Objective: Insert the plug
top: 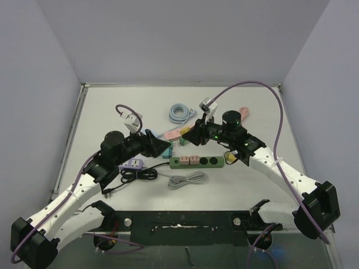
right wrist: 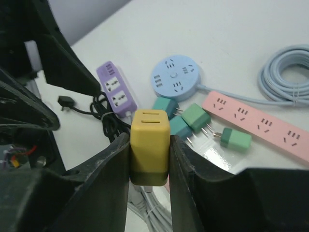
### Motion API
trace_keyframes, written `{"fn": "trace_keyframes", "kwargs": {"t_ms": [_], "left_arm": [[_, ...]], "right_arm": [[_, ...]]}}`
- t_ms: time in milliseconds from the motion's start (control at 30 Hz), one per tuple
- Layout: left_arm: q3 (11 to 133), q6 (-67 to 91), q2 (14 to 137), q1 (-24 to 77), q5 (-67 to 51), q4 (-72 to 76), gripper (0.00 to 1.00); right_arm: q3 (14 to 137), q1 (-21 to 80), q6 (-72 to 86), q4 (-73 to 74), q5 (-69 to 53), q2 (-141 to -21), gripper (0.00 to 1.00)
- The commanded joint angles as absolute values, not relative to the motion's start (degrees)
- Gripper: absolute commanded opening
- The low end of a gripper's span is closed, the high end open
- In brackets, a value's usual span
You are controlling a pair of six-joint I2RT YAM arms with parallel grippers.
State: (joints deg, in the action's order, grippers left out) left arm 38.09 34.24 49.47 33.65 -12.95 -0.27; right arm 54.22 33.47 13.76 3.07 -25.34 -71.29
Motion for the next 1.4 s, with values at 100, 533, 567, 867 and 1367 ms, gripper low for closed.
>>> {"fn": "trace_keyframes", "kwargs": {"t_ms": [100, 533, 567, 867, 1367], "left_arm": [[37.9, 50.2, 52.8, 33.4, -25.2, 25.2, 0.64], [33.1, 59.4, 54.9, 33.5, -29.2, 39.1, 0.55], [33.2, 59.6, 54.9, 33.5, -29.2, 39.8, 0.55], [34.5, 59.9, 55.7, 33.4, -29.8, 42.6, 0.42], [35.5, 44.2, 52.0, 31.2, -37.5, 34.1, 0.00]], "right_arm": [[47.1, 34.2, 35.3, -26.3, -32.0, -65.2, 0.10], [48.1, 37.5, 46.7, -39.2, -33.6, -66.3, 0.11], [48.1, 37.8, 47.0, -39.5, -33.9, -66.5, 0.11], [48.4, 39.8, 48.5, -41.9, -36.0, -68.7, 0.12], [56.5, 39.6, 28.3, -11.1, -37.6, -64.2, 0.69]]}}
